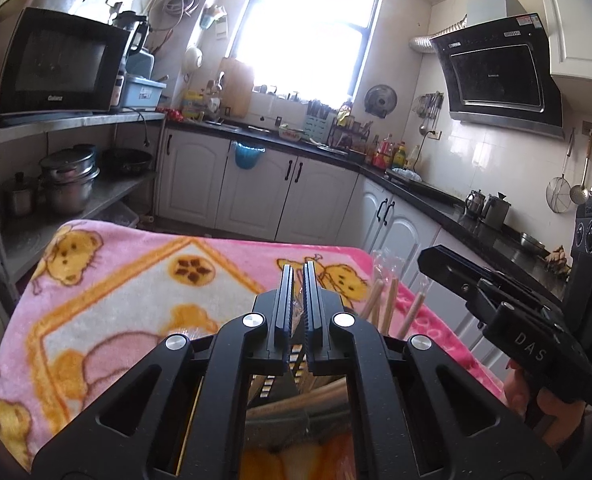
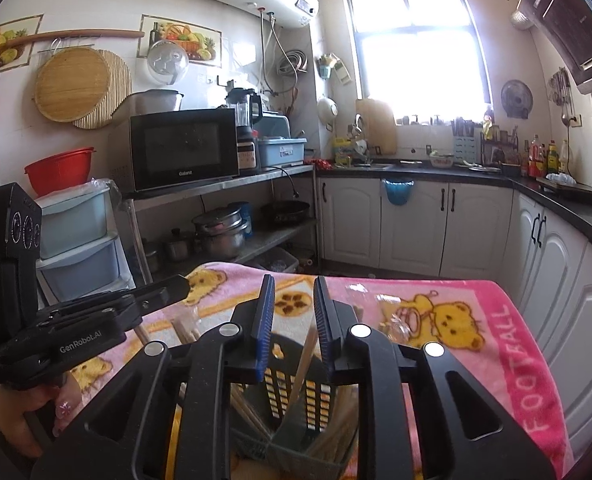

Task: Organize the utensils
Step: 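Lower the chopsticks into the caddy and open the left gripper, then pull the open left gripper back from the caddy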

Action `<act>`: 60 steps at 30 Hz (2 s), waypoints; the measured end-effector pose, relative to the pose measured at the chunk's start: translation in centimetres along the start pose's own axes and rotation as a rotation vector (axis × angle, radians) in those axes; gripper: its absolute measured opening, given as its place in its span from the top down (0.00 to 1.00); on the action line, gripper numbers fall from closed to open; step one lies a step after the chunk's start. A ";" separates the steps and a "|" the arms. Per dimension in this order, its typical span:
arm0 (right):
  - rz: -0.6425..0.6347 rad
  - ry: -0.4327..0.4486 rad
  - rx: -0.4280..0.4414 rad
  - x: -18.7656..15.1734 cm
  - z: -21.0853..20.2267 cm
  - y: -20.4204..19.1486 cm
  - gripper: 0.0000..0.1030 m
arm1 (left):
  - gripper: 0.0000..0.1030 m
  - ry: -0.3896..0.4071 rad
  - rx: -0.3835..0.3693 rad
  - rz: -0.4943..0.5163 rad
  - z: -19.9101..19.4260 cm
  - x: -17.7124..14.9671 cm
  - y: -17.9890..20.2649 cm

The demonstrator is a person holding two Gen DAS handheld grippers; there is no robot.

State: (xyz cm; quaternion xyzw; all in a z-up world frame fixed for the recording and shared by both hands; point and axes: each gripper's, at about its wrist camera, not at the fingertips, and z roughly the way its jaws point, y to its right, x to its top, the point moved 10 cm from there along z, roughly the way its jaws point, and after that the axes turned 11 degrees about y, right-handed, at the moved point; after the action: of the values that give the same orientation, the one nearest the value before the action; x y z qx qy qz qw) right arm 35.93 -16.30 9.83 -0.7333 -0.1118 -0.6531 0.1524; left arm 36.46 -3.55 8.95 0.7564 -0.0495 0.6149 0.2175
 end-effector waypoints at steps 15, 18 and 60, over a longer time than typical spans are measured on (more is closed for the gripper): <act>0.007 -0.066 -0.041 -1.8 -3.4 1.6 0.69 | 0.46 -0.005 -0.003 -0.035 -3.1 -0.5 0.0; 0.009 -0.075 -0.042 -2.1 -4.1 1.7 0.65 | 0.34 0.000 -0.012 -0.028 -3.8 -0.5 0.5; -0.022 -0.213 -0.026 -8.5 -9.3 0.2 0.47 | 0.10 -0.115 -0.013 0.028 -8.1 -7.1 2.2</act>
State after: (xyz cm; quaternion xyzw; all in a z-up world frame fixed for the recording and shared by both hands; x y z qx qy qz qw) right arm 26.34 -19.66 2.36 -0.7992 -0.1271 -0.5745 0.1228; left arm 26.66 -3.75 4.02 0.7884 -0.0763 0.5730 0.2105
